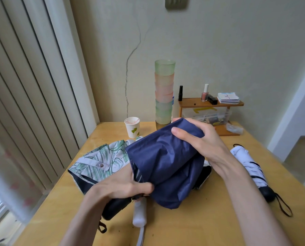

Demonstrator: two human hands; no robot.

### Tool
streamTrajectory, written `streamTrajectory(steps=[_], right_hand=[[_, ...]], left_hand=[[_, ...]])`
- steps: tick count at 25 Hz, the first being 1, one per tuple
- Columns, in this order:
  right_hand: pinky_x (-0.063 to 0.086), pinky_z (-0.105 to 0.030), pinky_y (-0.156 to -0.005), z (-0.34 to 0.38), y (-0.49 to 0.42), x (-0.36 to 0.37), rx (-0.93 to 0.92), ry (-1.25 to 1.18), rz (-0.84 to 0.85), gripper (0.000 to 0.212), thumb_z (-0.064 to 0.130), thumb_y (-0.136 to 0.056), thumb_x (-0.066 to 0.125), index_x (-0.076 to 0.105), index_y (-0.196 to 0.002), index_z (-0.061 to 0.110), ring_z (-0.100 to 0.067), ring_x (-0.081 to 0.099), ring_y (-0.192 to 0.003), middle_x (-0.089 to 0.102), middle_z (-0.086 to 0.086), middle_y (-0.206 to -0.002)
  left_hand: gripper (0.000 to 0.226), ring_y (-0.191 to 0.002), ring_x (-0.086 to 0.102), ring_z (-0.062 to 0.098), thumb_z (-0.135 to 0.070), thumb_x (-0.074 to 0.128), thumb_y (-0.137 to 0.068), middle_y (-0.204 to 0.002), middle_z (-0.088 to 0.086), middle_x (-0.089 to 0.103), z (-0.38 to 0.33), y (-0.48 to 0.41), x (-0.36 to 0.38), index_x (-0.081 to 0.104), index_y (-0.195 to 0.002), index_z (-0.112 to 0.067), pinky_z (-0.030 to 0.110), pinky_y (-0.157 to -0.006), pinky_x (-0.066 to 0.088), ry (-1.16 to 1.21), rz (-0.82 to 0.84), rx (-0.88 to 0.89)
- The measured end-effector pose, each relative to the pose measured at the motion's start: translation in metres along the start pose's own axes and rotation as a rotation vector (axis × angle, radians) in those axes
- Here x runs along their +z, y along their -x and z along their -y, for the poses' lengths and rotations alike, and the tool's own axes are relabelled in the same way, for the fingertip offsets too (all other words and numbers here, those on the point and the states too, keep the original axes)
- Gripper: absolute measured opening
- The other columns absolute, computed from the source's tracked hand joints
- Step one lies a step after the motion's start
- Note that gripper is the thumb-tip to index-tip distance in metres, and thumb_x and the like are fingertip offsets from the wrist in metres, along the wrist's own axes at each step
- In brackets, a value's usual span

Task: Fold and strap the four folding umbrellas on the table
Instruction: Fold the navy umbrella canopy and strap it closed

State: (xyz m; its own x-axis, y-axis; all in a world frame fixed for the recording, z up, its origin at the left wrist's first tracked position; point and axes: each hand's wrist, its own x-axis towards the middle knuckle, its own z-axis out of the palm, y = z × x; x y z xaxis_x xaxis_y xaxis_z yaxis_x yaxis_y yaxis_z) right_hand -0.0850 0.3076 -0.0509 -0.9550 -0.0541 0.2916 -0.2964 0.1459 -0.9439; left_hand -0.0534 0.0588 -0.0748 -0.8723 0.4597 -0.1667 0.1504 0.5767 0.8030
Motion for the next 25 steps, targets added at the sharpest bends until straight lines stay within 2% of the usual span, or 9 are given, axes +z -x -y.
streamTrajectory(steps=[3, 6, 9, 11, 13, 16, 20, 22, 25], right_hand=[[0.055, -0.019, -0.077, -0.003, -0.003, 0.006, -0.017, -0.114, -0.18, 0.022, 0.025, -0.084, 0.089, 0.079, -0.098, 0.011, -0.005, 0.075, -0.091, 0.08, 0.011, -0.092], [0.054, -0.023, -0.075, -0.008, -0.01, 0.0, -0.028, -0.201, -0.379, 0.034, 0.024, -0.082, 0.092, 0.072, -0.094, -0.001, -0.008, 0.071, -0.082, 0.075, 0.008, -0.083], [0.057, -0.034, -0.088, -0.011, -0.013, -0.007, 0.001, -0.241, -0.5, 0.042, 0.035, -0.077, 0.094, 0.077, -0.101, 0.006, -0.016, 0.074, -0.096, 0.079, -0.001, -0.101], [0.053, -0.033, -0.079, -0.01, -0.013, -0.006, -0.027, -0.238, -0.55, 0.036, 0.028, -0.083, 0.091, 0.07, -0.089, 0.0, -0.014, 0.066, -0.082, 0.071, -0.004, -0.083], [0.043, -0.03, -0.069, -0.009, -0.013, -0.001, -0.069, -0.182, -0.594, 0.04, 0.027, -0.087, 0.088, 0.058, -0.074, 0.002, -0.012, 0.052, -0.071, 0.056, -0.002, -0.071], [0.041, -0.027, -0.065, -0.008, -0.012, 0.007, -0.069, -0.157, -0.645, 0.039, 0.029, -0.087, 0.087, 0.056, -0.067, 0.017, -0.009, 0.046, -0.067, 0.051, 0.006, -0.064], [0.037, -0.027, -0.064, -0.006, -0.012, 0.005, -0.042, -0.229, -0.679, 0.044, 0.028, -0.088, 0.087, 0.051, -0.063, 0.021, -0.01, 0.041, -0.065, 0.045, 0.01, -0.061], [0.036, -0.026, -0.06, -0.004, -0.011, 0.006, -0.062, -0.205, -0.653, 0.046, 0.031, -0.09, 0.085, 0.049, -0.062, 0.021, -0.01, 0.04, -0.064, 0.043, 0.01, -0.061], [0.032, -0.022, -0.056, 0.001, -0.008, 0.017, -0.102, -0.164, -0.605, 0.05, 0.033, -0.093, 0.082, 0.045, -0.061, 0.021, -0.009, 0.035, -0.06, 0.038, 0.011, -0.058]], left_hand=[[0.021, -0.068, 0.071, 0.008, -0.004, 0.075, -0.087, -0.073, -0.007, 0.076, -0.003, 0.005, -0.002, 0.059, -0.096, -0.014, 0.02, -0.065, 0.054, 0.107, -0.008, 0.058], [0.043, -0.098, 0.075, 0.014, -0.009, 0.065, -0.088, -0.112, -0.005, 0.079, 0.009, 0.0, -0.018, 0.066, -0.127, -0.027, 0.025, -0.081, 0.059, 0.213, -0.139, 0.218], [0.048, -0.095, 0.076, 0.034, 0.013, 0.046, -0.1, -0.101, 0.001, 0.08, 0.021, -0.01, -0.033, 0.074, -0.117, -0.022, 0.032, -0.076, 0.064, 0.284, -0.572, 0.284], [0.04, -0.096, 0.075, 0.03, 0.011, 0.044, -0.094, -0.1, -0.001, 0.078, 0.009, -0.008, -0.027, 0.072, -0.11, -0.014, 0.034, -0.081, 0.063, 0.185, -0.988, 0.465], [0.029, -0.093, 0.07, 0.026, 0.008, 0.051, -0.086, -0.099, 0.004, 0.073, -0.015, -0.007, -0.001, 0.073, -0.099, -0.005, 0.033, -0.084, 0.056, -0.131, -1.185, 0.746], [0.015, -0.098, 0.069, 0.028, -0.004, 0.068, -0.093, -0.106, 0.006, 0.073, -0.02, -0.027, 0.044, 0.078, -0.104, -0.005, 0.037, -0.085, 0.055, -0.511, -1.004, 0.957], [0.055, -0.13, 0.055, 0.02, -0.041, 0.062, -0.103, -0.146, 0.002, 0.06, 0.018, -0.053, 0.041, 0.053, -0.151, -0.016, 0.034, -0.111, 0.044, -0.624, -0.876, 0.597], [0.069, -0.124, 0.055, 0.02, -0.042, 0.068, -0.093, -0.144, -0.002, 0.061, 0.028, -0.053, 0.033, 0.045, -0.154, -0.021, 0.029, -0.102, 0.043, -0.631, -0.801, 0.536], [0.079, -0.116, 0.062, 0.027, -0.028, 0.07, -0.074, -0.137, -0.004, 0.059, 0.024, -0.049, 0.028, 0.041, -0.147, -0.029, 0.037, -0.083, 0.054, -0.602, -0.697, 0.464]])
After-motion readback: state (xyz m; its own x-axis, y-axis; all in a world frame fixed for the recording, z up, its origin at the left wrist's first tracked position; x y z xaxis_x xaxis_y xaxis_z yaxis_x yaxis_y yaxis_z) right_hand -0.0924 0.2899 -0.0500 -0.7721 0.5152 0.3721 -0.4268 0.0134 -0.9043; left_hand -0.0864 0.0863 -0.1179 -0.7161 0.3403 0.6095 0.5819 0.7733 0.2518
